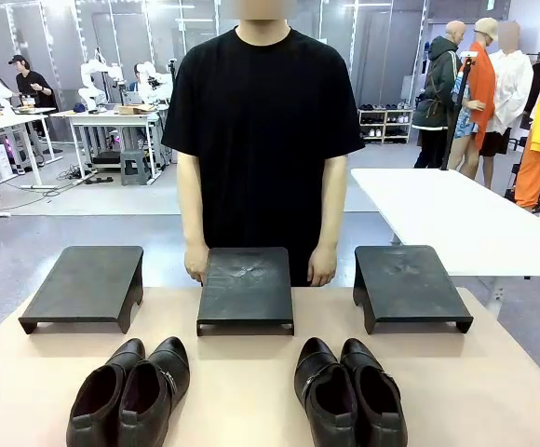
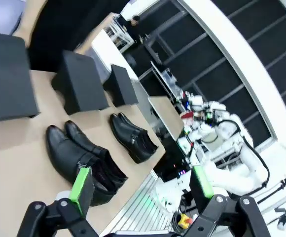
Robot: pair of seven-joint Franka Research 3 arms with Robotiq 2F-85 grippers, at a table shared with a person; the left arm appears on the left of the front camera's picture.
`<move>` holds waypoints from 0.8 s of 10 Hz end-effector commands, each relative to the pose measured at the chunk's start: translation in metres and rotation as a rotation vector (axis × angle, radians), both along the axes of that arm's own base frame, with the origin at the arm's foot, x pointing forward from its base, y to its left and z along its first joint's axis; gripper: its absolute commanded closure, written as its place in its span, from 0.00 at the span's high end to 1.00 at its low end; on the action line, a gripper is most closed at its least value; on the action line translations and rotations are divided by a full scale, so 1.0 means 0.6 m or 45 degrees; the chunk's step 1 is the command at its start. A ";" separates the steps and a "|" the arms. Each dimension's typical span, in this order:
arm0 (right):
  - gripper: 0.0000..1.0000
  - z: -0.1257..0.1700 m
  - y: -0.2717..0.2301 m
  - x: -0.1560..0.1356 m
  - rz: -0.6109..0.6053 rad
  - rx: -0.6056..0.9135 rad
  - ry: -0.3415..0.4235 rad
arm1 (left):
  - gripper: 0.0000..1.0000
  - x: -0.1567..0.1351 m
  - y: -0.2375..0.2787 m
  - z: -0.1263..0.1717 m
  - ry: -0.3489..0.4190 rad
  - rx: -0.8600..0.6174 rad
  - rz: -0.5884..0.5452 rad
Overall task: Place the shoes on the stand as instructed by the person.
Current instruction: Pick up one pair of Shoes and place it on the Shoes Stand indicated by the person.
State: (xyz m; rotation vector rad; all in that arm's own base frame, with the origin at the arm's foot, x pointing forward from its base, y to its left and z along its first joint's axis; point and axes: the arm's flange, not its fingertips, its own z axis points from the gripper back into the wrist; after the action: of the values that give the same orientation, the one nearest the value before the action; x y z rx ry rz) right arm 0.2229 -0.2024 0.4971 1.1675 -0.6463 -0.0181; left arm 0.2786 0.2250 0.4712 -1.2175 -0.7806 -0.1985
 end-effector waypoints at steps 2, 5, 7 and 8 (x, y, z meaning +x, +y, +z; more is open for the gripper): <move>1.00 -0.029 0.014 -0.037 -0.012 0.055 -0.076 | 1.00 -0.013 -0.015 0.027 -0.060 0.012 0.034; 1.00 -0.015 -0.019 -0.023 -0.026 0.043 -0.016 | 1.00 -0.010 -0.002 0.024 -0.018 0.023 0.054; 1.00 -0.015 -0.019 -0.023 -0.026 0.043 -0.016 | 1.00 -0.010 -0.002 0.024 -0.018 0.023 0.054; 1.00 -0.015 -0.019 -0.023 -0.026 0.043 -0.016 | 1.00 -0.010 -0.002 0.024 -0.018 0.023 0.054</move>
State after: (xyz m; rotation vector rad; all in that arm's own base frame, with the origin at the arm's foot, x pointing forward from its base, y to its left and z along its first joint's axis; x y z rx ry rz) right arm 0.2091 -0.2122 0.4847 1.1945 -0.6483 -0.0636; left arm 0.2729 0.2218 0.4849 -1.1698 -0.8066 -0.1580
